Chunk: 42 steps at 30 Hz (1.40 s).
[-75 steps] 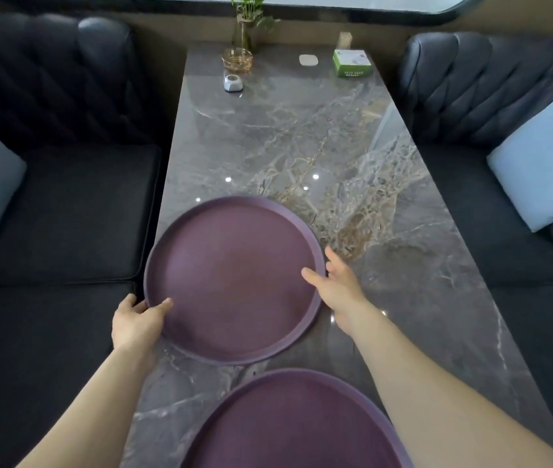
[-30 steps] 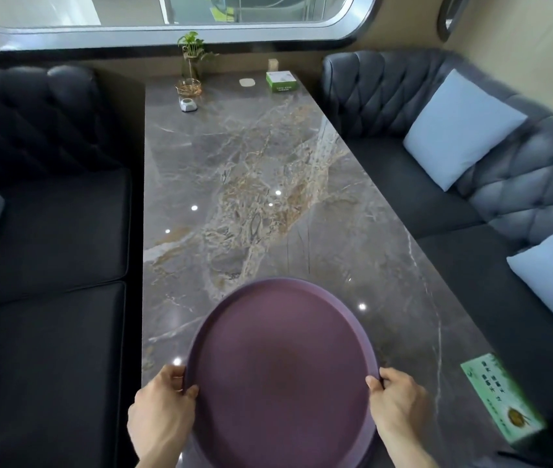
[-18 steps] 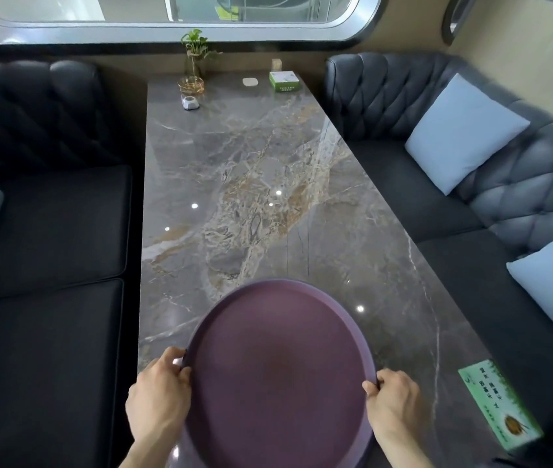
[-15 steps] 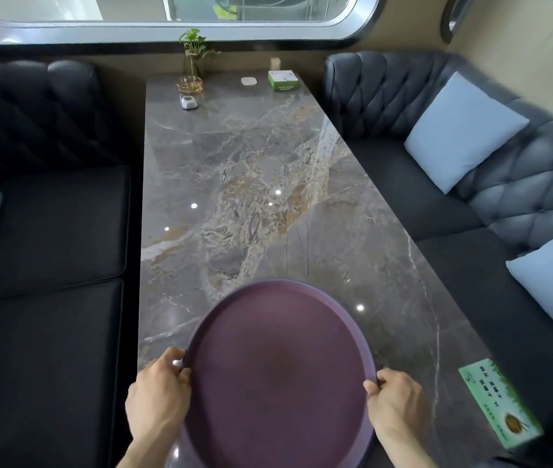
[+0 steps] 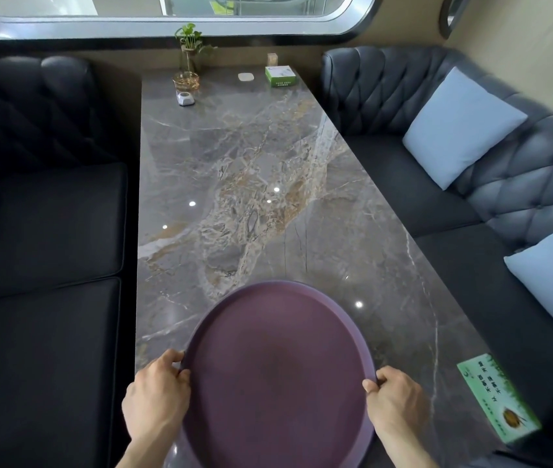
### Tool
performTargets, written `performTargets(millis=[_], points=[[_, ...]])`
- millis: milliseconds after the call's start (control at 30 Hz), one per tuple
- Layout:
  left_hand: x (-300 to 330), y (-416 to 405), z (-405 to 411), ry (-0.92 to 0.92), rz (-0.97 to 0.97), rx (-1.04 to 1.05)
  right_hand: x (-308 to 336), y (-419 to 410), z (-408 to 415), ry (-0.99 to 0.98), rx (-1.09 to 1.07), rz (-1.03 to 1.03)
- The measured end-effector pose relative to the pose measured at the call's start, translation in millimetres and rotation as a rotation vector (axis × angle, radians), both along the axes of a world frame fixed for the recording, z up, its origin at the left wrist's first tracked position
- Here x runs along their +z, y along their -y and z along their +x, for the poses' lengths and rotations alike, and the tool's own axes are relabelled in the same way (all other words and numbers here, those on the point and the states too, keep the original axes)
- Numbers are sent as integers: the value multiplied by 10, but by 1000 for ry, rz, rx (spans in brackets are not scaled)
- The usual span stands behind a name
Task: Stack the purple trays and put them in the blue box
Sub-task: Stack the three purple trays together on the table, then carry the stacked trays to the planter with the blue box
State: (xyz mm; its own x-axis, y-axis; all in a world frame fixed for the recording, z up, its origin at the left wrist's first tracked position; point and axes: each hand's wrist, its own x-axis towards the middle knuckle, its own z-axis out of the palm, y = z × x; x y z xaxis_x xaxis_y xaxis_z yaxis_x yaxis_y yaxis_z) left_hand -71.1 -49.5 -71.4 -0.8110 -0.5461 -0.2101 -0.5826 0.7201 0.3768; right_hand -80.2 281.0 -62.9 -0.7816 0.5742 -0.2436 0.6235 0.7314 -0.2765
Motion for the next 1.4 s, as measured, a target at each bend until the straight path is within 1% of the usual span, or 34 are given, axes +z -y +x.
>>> performTargets(millis=[133,267,367,467,533,633,767,867,1000,1167,1400], points=[[16,19,-12,15,10,-15,-30,-17,5,-15,-36,-31],[-1,13,-26,42,32,13,-68,10,23,-19,-38,-66],[-54,-4,-56,94,139,97,-151,32,110,-68,-60,-173],[-136,6,-88,172,239,124,-180,-2,150,-58,-139,-298],[-162,31,-110,188,297,165,-159,-16,128,-48,-155,-342],[-123,41,-90,170,366,240,-64,31,78,-24,-139,-362],[30,43,-35,69,464,305,179,136,-88,-138,-98,-442],[283,96,-81,-69,587,381,466,233,-302,-199,-30,-465],[853,278,-233,-217,650,404,993,435,-600,-277,8,-537],[1765,557,-392,-376,666,360,1879,699,-814,-398,77,-532],[2886,767,-513,-606,656,223,3021,978,-965,-576,169,-543]])
